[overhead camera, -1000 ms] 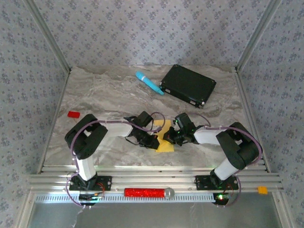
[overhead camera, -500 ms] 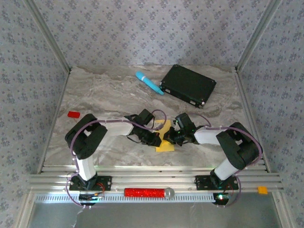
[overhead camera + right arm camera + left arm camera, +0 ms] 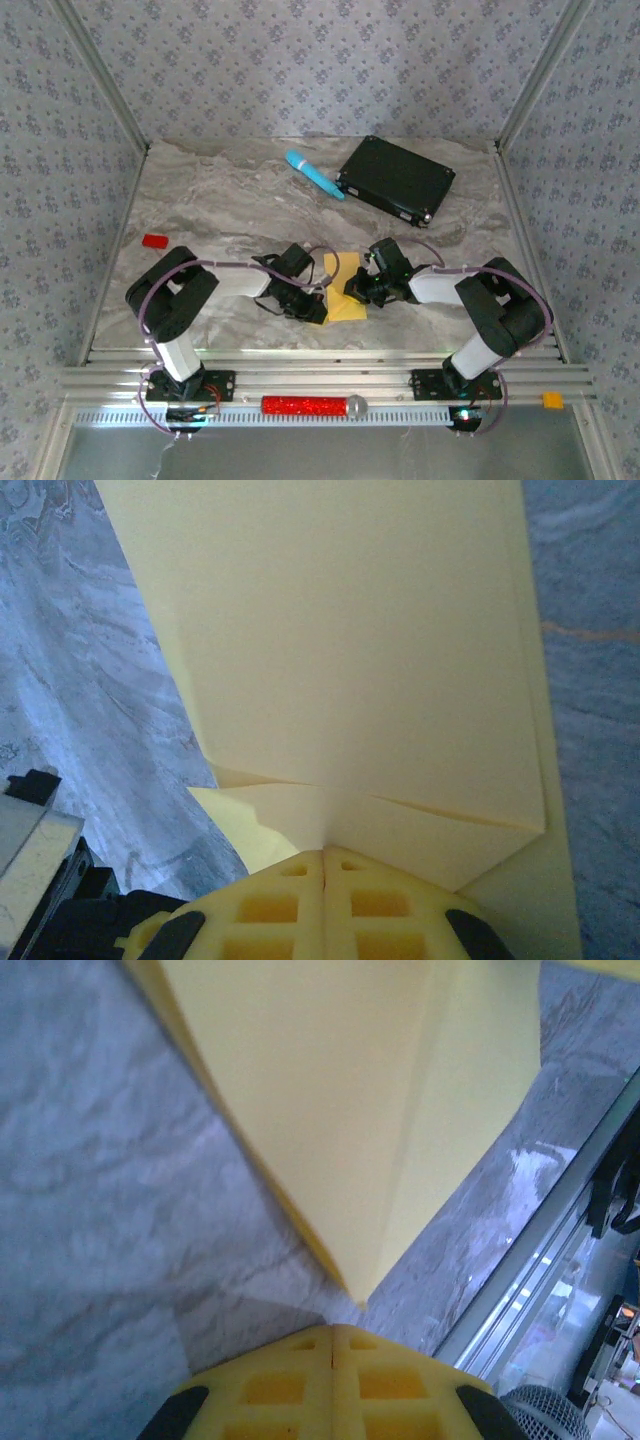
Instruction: Fold a paper plane with a square sheet of paper (pick it up from the middle)
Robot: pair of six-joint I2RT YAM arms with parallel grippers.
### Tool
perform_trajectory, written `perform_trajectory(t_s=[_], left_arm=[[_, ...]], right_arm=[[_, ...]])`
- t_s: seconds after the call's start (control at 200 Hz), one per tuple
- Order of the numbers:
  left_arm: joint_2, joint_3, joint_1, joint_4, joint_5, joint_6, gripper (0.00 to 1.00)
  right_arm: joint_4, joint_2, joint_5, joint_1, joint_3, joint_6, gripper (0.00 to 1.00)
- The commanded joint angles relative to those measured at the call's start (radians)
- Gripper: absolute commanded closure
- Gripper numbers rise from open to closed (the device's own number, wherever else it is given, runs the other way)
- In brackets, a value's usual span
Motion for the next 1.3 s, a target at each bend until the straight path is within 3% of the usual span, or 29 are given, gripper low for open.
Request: perform_trajectory(t_s=[0.0,0.215,0.645,0.805,1.294], left_arm=[[-0.063,0.002,-0.013,-0.051,0.011,0.019,0.94],[-0.090,0.050,-0.005,0.045,-0.015,-0.049,0.94],[0.109,0.139,-0.014,0.156,-0.017,-0.107,0.93],[0.122,0.086,-0.028,0.137,-0.027,-0.093,0.93],[-0.029,-0.047,-0.061,-0.025,-0.109,-0.014,0.93]], right_arm=[[-0.127,0.033,0.081,-0.014,-0.045,-0.020,0.99],[-0.125,0.027,0.079,-0.015,-0.048,-0.019,0.99],[-0.110,0.024,0.076,-0.018,-0.056,-0.013,0.99],[-0.110,0.025,0.076,-0.020,-0.061,-0.014,0.99],[-0.098,0.034,0.069,-0.027,-0.064,-0.018,0.99]])
